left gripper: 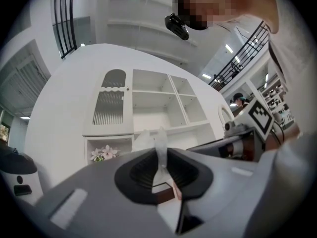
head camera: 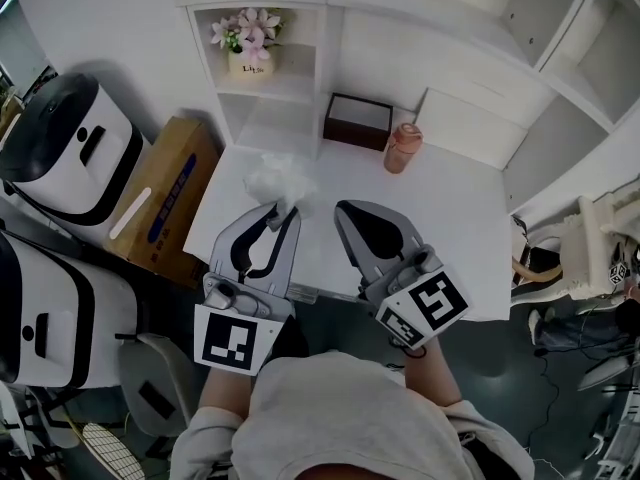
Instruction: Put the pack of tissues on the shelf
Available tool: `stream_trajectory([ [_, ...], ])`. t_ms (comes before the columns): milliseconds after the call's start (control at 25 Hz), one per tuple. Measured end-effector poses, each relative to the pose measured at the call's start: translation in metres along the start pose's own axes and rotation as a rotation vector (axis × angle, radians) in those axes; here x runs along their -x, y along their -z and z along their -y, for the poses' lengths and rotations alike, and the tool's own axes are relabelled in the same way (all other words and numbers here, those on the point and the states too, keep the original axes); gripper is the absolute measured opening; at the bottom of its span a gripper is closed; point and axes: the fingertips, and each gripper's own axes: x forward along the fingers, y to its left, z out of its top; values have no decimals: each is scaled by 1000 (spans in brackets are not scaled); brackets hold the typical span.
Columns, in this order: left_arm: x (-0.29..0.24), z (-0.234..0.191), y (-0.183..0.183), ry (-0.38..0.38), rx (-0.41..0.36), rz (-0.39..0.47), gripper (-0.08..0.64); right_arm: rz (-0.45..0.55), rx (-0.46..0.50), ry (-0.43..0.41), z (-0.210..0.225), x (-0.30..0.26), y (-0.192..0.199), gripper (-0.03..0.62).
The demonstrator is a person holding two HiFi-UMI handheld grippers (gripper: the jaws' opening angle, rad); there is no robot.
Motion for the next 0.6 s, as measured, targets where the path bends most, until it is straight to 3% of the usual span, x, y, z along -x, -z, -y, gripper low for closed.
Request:
stream_trajectory([
  [600, -66, -54, 20, 128, 16, 15, 48, -14, 11, 114, 48, -65, 0, 2],
])
